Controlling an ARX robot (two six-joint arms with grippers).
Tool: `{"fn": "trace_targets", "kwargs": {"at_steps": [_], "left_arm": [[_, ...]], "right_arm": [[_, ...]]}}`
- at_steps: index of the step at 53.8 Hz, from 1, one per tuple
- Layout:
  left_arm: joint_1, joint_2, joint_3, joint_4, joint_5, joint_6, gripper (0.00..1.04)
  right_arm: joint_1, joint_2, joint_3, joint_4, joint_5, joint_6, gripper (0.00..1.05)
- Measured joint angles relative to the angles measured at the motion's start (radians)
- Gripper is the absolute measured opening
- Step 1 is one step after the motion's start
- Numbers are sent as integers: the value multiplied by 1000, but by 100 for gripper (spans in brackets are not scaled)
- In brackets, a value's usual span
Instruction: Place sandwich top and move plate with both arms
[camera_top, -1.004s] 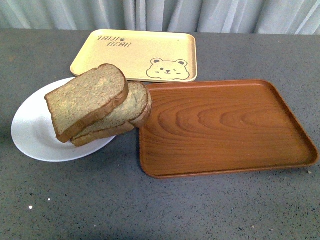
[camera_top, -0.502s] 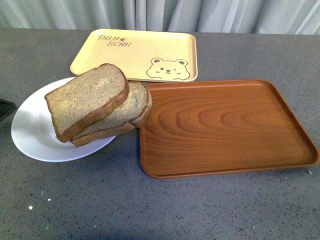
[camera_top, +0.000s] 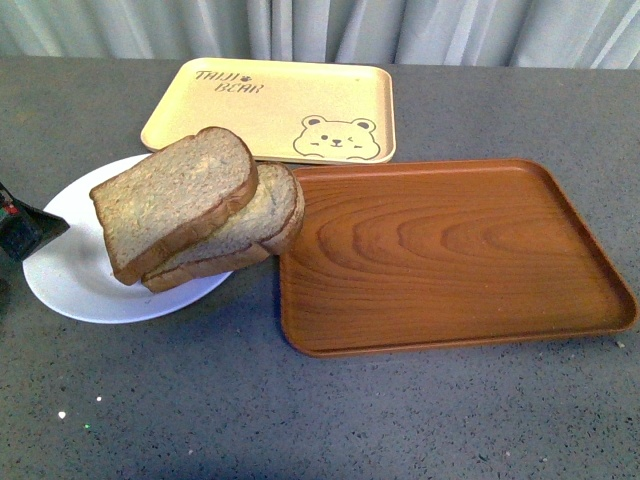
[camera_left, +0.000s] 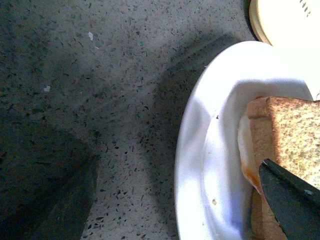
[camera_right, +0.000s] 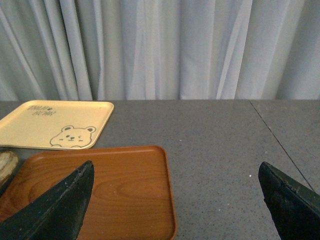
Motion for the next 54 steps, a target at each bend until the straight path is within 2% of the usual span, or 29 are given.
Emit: {"fn": "trace_targets", "kwargs": {"at_steps": [19,21,39,48,54], "left_arm": [[-34,28,42,-5,12,-89,96],[-39,31,43,-5,13,-95,93],[-58,76,39,11,25,-164,42],[-60,78,8,19,66,-193,17],[-53,56,-11,38,102,-243,4]], "right_arm": [[0,0,0,0,0,0,96],[0,0,0,0,0,0,96],[0,0,0,0,0,0,96],[0,0,0,0,0,0,96],[0,0,0,0,0,0,96]]}}
